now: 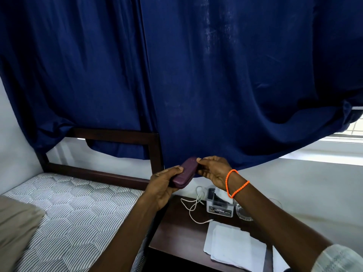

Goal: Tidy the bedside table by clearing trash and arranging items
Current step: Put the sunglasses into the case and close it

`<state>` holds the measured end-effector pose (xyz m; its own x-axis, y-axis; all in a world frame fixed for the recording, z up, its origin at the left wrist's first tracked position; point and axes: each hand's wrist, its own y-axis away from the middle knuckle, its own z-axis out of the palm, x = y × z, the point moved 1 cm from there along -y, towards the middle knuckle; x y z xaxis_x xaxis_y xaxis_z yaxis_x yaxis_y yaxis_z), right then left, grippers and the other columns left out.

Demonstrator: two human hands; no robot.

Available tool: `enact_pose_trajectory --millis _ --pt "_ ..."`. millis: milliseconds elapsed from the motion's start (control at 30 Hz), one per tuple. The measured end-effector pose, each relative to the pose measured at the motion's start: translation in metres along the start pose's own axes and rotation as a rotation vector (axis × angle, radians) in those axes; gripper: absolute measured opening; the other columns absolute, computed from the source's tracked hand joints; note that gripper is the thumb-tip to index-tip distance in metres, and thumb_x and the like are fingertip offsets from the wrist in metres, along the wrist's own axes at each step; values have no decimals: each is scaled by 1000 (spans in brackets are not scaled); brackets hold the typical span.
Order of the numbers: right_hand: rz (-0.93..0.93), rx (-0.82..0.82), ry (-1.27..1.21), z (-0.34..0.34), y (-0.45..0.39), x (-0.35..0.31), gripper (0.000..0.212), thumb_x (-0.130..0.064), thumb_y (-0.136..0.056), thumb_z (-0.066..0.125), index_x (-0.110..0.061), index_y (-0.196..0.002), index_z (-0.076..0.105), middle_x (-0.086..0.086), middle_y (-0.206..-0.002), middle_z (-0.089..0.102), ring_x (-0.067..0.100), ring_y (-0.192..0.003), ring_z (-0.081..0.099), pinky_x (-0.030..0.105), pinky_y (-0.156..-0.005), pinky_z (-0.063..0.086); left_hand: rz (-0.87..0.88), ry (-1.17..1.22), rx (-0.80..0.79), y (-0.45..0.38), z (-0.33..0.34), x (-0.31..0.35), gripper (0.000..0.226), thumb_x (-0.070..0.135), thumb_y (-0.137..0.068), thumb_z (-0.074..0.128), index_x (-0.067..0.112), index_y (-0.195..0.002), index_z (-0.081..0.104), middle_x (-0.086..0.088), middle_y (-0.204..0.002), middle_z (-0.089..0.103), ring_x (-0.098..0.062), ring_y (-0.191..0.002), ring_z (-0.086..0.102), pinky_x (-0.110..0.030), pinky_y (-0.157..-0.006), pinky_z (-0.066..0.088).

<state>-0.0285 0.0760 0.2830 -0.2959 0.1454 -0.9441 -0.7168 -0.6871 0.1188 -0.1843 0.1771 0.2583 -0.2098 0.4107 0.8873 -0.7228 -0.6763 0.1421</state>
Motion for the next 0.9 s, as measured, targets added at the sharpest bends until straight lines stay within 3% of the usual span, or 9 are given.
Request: enact_pose_trajectory --millis 167,300,467,533,667,767,900 --pt "7 7 19 -1 -5 8 22 0 -88 70 -2 -103 55 25 -105 66 31 -85 67 34 -67 60 -3 16 13 -1 -2 -5 39 2 -80 78 -7 -117 68 -25 -120 71 -39 -121 65 -53 -103 53" --pt "9 16 11 -2 -7 15 19 -2 -88 71 -4 -99 55 24 -99 68 28 -76 68 29 -61 58 -7 31 1 -3 -6 -9 34 3 -83 76 -2 -116 70 -22 -121 71 -31 -109 69 -39 -87 61" --pt "35 -1 -12 -1 -5 35 17 -8 -87 73 -7 -91 57 20 -90 71 24 -74 70 29 -62 58 -8 73 19 -14 -16 -26 51 7 -76 81 -3 -124 66 -21 -122 71 -28 -106 71 -33 -71 63" --pt "66 -31 -5 2 -3 53 15 -8 -87 73 -8 -86 59 18 -87 70 23 -70 69 28 -58 58 -16 79 34 -22 -24 -40 57 8 -72 83 -5 -125 66 -23 -123 71 -29 -104 72 -34 -74 63" --pt "116 2 -34 4 -6 100 18 -4 -84 76 -7 -89 59 19 -85 70 24 -62 70 35 -59 60 -69 76 57 -33 -41 -73 46 6 -79 78 -7 -122 67 -24 -121 72 -32 -106 70 -39 -83 62" --pt "176 22 -30 2 -14 135 16 -3 -83 76 -6 -86 60 17 -81 70 20 -57 69 29 -50 57 -108 46 84 -43 -62 -99 41 4 -85 73 -7 -124 66 -24 -123 70 -29 -102 69 -34 -75 61" --pt "242 -4 7 1 -23 176 15 1 -84 73 -10 -83 63 12 -81 69 17 -64 67 24 -52 54 -130 -11 152 -62 -95 -135 64 14 -65 87 -9 -122 67 -30 -127 66 -33 -106 65 -32 -73 61"
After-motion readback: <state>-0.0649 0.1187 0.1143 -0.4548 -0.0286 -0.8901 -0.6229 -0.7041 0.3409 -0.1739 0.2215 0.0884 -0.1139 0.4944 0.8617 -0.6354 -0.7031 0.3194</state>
